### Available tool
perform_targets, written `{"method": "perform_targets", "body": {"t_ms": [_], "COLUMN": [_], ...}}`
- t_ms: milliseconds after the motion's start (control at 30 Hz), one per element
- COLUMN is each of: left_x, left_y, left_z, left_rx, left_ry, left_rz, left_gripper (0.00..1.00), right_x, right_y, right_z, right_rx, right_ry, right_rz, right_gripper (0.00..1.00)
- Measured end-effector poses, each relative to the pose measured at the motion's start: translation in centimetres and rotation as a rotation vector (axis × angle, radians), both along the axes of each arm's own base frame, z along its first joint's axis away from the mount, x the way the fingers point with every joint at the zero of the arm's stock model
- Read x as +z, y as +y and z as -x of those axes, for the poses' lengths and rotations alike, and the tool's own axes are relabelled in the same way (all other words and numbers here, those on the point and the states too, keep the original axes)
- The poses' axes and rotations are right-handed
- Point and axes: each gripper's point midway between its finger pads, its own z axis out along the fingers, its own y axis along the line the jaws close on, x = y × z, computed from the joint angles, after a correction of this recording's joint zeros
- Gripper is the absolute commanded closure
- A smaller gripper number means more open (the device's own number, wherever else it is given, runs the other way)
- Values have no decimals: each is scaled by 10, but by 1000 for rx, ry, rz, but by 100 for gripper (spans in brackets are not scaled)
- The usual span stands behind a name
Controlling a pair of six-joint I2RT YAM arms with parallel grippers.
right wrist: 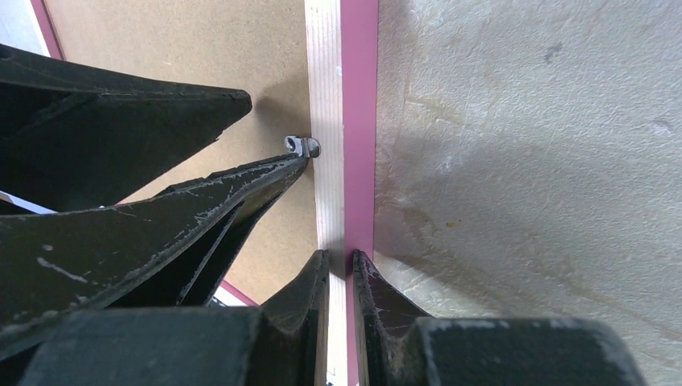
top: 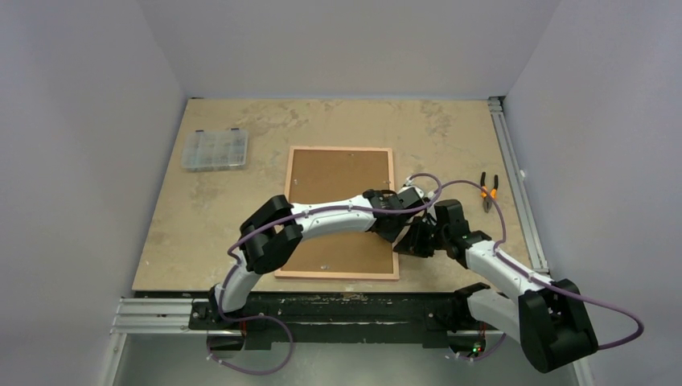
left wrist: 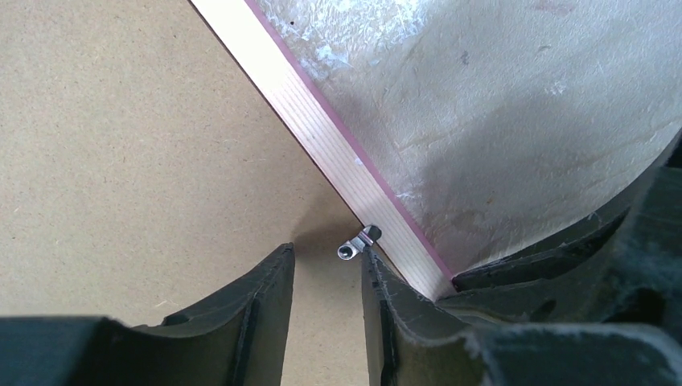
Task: Put the photo into the frame
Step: Install the photo frame at the center of the board.
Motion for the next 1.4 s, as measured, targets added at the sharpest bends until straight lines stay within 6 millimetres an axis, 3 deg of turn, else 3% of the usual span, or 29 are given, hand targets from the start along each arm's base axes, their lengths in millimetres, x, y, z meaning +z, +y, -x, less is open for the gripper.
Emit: {"method": "perform_targets", "body": {"t_ms": [600, 1300, 1400], "left_x": [-2, -2, -7], "left_y": [-2, 11, 18], "left_z": [-2, -17, -29], "left_rx": [184, 412, 463], "left_ry": [13, -64, -67], "left_rz": [69, 87, 91], "left_gripper": [68, 68, 68], "right_x": [-1, -1, -1], "right_y": [2, 11, 11], "right_z": [-2, -11, -12], "right_rx": [-2, -3, -7], "right_ry": [4, -25, -25], "right_rz": [-5, 20, 26], "right_gripper": [100, 100, 100]}}
